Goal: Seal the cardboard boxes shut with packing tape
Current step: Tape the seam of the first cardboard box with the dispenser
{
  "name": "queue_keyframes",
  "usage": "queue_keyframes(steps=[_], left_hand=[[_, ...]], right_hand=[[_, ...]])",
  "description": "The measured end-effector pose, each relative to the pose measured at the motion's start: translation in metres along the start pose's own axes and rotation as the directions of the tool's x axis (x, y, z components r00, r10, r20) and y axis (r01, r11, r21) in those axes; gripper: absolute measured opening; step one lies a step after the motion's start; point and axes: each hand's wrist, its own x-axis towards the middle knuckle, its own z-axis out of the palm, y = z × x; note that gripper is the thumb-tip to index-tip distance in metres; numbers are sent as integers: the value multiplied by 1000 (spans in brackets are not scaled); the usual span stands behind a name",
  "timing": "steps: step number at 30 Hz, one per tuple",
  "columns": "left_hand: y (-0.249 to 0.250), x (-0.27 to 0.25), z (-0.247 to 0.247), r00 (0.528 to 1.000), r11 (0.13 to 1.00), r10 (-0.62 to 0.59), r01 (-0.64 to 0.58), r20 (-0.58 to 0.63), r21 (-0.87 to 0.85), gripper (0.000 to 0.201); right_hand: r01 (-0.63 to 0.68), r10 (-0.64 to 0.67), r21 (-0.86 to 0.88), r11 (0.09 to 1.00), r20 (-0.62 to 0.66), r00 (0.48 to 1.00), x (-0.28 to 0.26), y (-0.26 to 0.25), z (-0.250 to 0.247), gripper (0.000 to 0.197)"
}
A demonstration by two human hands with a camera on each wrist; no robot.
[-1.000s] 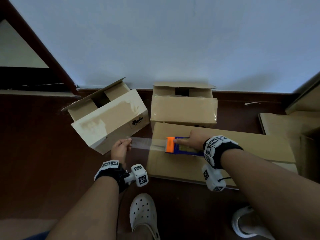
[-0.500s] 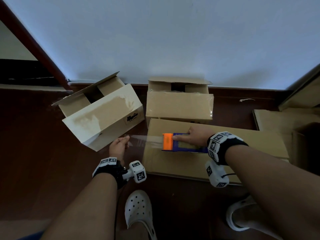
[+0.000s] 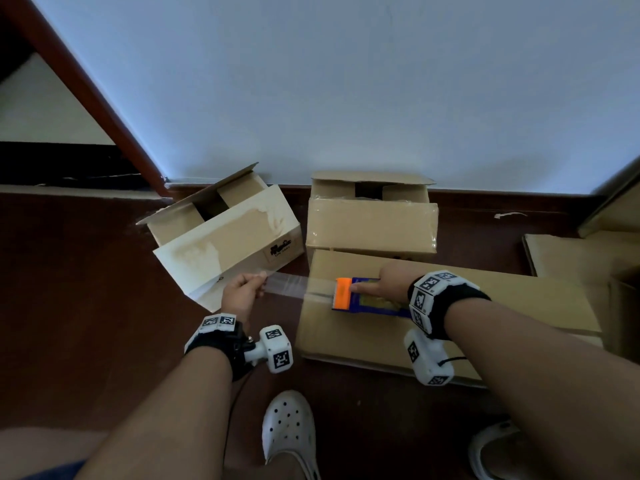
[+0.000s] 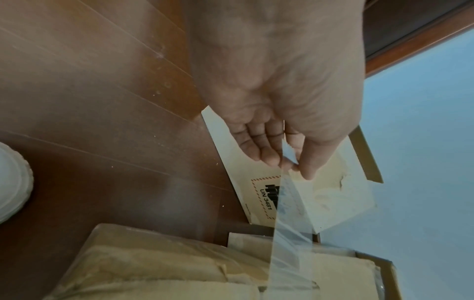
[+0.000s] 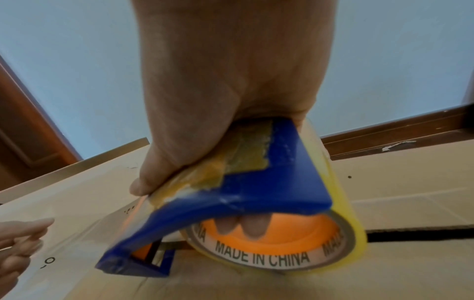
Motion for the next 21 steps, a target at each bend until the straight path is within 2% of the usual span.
queue_keyframes(steps=[4, 10, 14, 17, 21], left_hand=[[-3, 0, 0, 1000, 1000, -17, 17, -7, 8, 17], [-12, 5, 14, 986, 986, -165, 165, 0, 6, 10], [-21, 12, 21, 979, 979, -202, 203, -25, 16, 9], [-29, 12, 27, 974, 974, -225, 226, -33, 23, 16], [-39, 13, 36, 977, 977, -210, 212, -43, 29, 17]], right_hand=[[21, -13, 118, 993, -67, 998, 3, 14, 10, 75], [12, 14, 211, 978, -118, 993, -5, 25, 20, 71], [-6, 29, 250, 968, -88, 996, -7, 26, 20, 68], [3, 23, 272, 962, -92, 996, -6, 31, 21, 69], [29, 2, 331, 943, -94, 996, -4, 40, 21, 68]])
